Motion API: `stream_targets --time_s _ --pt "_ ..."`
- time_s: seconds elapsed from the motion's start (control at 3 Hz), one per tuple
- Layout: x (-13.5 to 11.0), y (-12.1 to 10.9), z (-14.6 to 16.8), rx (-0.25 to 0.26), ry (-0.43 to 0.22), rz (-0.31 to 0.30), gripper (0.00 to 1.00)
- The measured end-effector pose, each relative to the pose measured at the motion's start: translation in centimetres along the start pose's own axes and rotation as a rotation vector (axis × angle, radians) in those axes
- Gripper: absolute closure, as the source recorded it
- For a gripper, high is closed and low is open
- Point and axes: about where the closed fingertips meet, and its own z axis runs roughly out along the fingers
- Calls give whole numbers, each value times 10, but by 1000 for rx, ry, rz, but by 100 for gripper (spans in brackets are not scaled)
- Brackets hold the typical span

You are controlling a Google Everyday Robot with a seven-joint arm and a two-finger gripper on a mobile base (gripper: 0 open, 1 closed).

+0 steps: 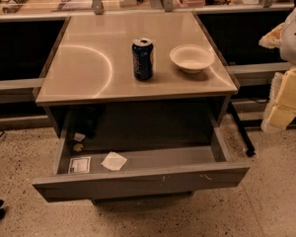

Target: Place pepsi can into top drawer

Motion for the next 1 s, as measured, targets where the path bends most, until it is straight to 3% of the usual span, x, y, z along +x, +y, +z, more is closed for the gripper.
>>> stream_targets --time_s 0.33,0.67,1.0 --pt "-1 -1 0 5 -4 0 0" --pt "-16 -22 6 25 -58 6 0" --pt "-45 -59 23 58 -167 17 0"
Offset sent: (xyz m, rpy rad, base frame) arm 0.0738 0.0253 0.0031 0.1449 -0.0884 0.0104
